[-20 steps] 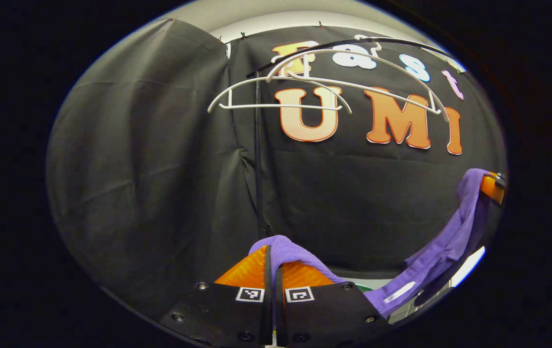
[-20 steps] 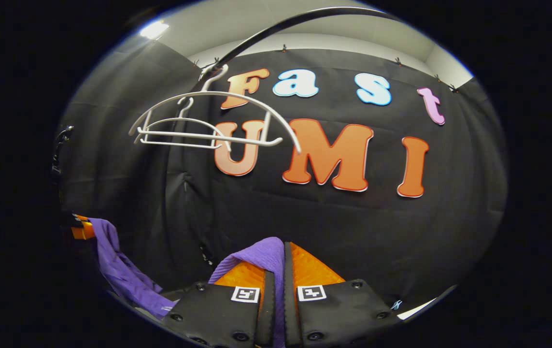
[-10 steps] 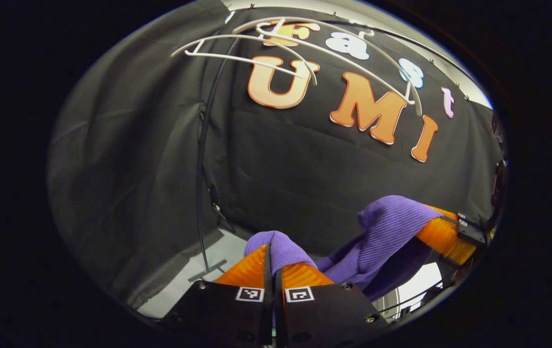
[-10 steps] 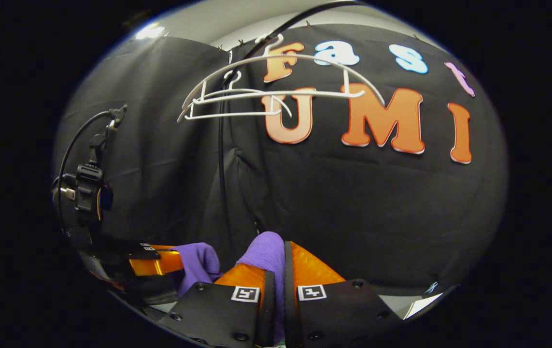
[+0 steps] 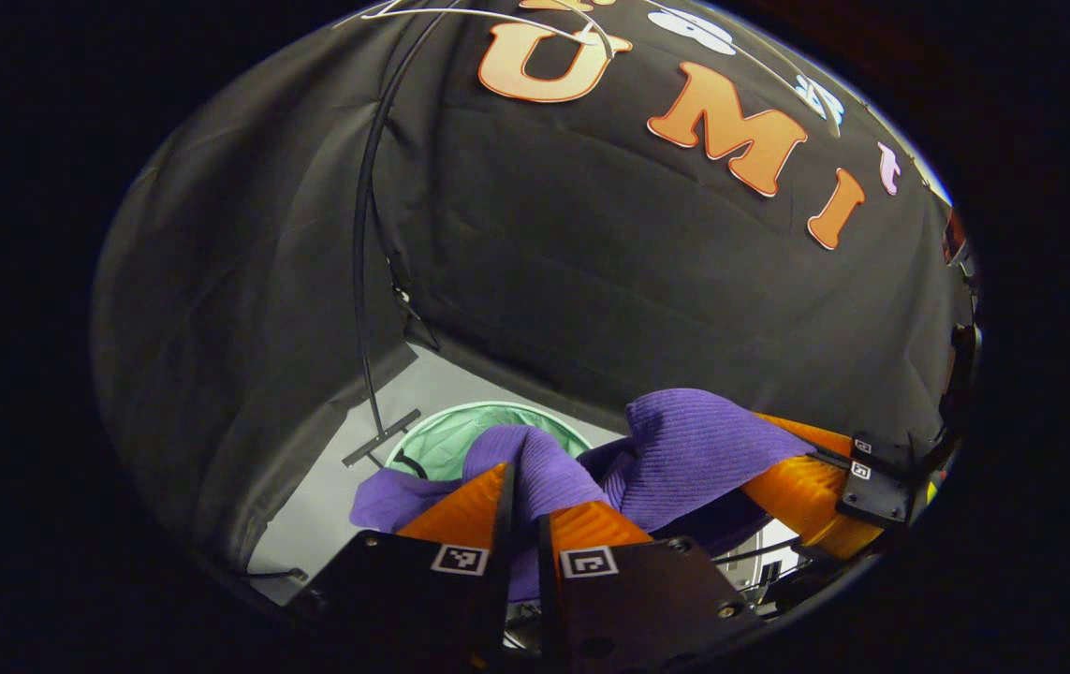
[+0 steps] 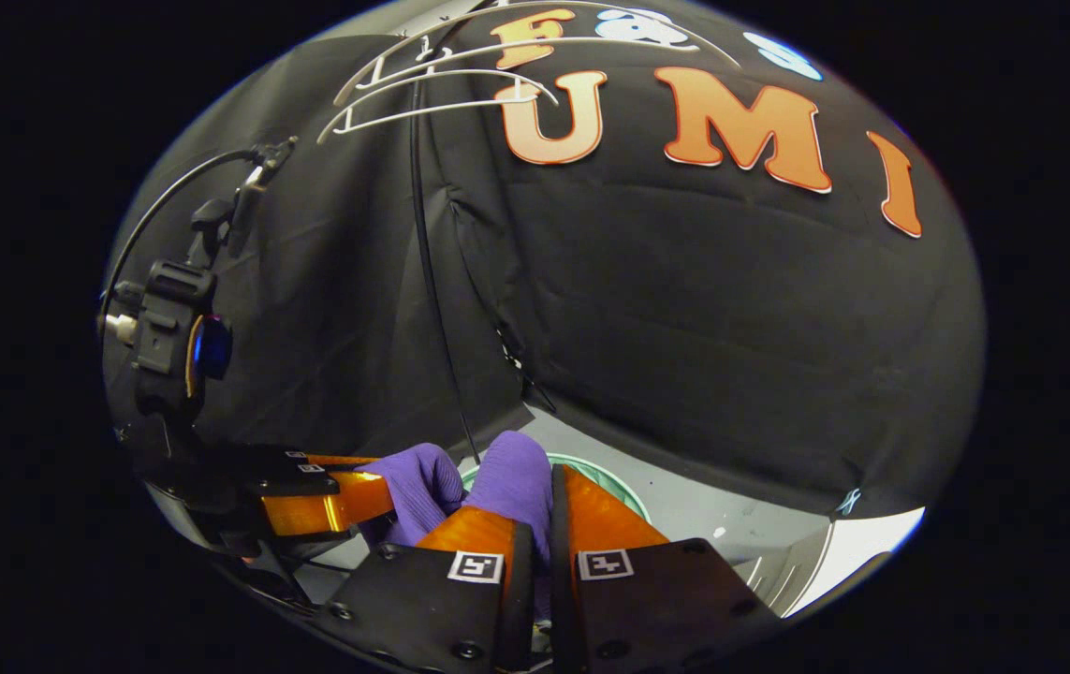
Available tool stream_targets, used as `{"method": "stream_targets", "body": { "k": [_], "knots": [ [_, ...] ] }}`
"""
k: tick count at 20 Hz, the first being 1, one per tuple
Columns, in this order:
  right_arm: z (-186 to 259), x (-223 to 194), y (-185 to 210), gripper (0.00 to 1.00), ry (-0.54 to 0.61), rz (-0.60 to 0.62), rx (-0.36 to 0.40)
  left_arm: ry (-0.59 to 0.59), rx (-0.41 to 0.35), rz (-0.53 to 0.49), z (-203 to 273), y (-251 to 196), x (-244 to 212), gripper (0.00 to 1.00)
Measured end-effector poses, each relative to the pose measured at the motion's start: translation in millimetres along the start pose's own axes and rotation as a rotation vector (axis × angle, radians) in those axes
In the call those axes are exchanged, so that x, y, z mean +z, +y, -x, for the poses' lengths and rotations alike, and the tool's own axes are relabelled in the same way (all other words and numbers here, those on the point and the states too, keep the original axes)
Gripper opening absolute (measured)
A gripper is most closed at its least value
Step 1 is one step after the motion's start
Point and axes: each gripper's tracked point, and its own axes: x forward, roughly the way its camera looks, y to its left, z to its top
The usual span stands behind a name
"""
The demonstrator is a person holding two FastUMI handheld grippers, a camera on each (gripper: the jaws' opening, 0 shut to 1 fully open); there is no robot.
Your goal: Grasp the clothes on the hanger with both hands and then place them into the laundry hamper below.
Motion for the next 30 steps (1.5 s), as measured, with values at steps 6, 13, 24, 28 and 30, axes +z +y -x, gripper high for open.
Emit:
{"method": "stream_targets", "body": {
  "k": [6,13,24,28,30],
  "knots": [
    [-6.8,-46.4,-11.1,0.91,0.136,0.004,-0.022,0.053,0.121,0.069,-1.6,32.3,-15.8,0.87],
    [-10.1,-47.2,-18.1,0.97,0.154,-0.043,-0.025,0.062,0.143,0.071,6.6,43.6,-20.3,0.96],
    [15.3,-8.4,-11.5,0.97,0.049,-0.097,-0.045,-0.127,0.100,0.015,41.0,21.3,31.4,0.96],
    [39.2,42.8,-6.7,0.97,-0.080,-0.120,-0.080,-0.271,0.116,0.003,81.4,32.5,84.2,0.96],
    [61.0,74.7,-2.5,0.97,-0.157,-0.130,-0.100,-0.362,0.129,-0.016,104.1,39.1,117.9,0.96]
  ]
}}
